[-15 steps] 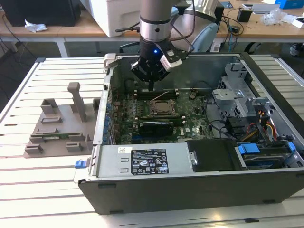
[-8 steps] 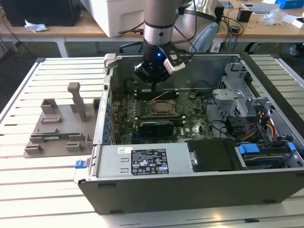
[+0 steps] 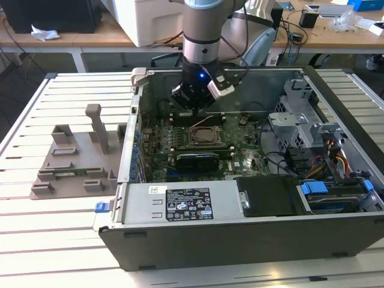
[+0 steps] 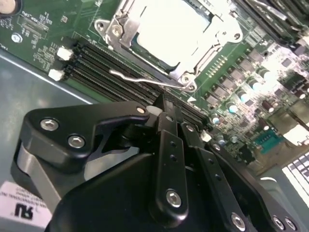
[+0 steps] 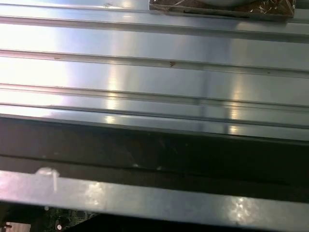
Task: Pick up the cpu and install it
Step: 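Install the first cpu locking lever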
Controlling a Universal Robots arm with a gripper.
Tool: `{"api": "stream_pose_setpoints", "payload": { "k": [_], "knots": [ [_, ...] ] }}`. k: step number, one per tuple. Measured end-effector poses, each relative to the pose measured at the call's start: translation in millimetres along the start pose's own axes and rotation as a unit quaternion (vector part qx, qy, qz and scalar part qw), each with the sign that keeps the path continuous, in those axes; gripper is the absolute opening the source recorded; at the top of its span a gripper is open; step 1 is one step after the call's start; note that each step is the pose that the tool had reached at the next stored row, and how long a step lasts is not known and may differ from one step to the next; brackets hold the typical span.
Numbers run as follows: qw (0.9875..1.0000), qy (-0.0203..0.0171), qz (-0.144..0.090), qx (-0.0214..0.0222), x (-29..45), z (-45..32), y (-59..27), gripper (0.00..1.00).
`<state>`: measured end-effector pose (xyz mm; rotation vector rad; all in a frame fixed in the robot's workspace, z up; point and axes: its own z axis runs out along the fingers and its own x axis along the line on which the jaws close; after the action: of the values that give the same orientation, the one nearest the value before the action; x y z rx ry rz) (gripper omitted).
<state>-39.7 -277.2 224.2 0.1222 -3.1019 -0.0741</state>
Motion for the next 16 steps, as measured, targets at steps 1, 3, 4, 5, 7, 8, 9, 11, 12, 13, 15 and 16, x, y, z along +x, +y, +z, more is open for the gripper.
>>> {"api": "stream_pose_setpoints", "payload": {
  "k": [1,3,4,5,7,8,9,11,12,13,15,16],
  "knots": [
    [1.0,0.0004,0.0,-0.0002,-1.5,0.8,-0.2,0.11],
    [1.0,0.0015,0.0,-0.0004,-6.0,2.9,-0.6,0.11],
    [1.0,0.0019,0.0,-0.0004,-7.7,3.6,-0.8,0.11],
    [1.0,0.0026,0.0,-0.0005,-10.8,4.8,-1.1,0.11],
    [1.0,0.0033,0.0,-0.0007,-13.9,6.2,-1.4,0.11],
    [1.0,0.0037,0.0,-0.0008,-15.6,7.0,-1.6,0.11],
    [1.0,0.0041,0.0,-0.0008,-17.1,7.8,-1.7,0.11],
    [1.0,0.0054,0.0,-0.0013,-21.9,10.6,-2.2,0.11],
    [1.0,0.006,0.0,-0.0018,-24.1,12.4,-2.5,0.11],
    [1.0,0.0064,0.0,-0.002,-25.2,13.3,-2.6,0.11],
    [1.0,0.007,0.0,-0.0027,-27.5,15.0,-2.9,0.11],
    [1.0,0.0072,0.0,-0.0032,-28.8,15.8,-3.0,0.11]
  ]
}}
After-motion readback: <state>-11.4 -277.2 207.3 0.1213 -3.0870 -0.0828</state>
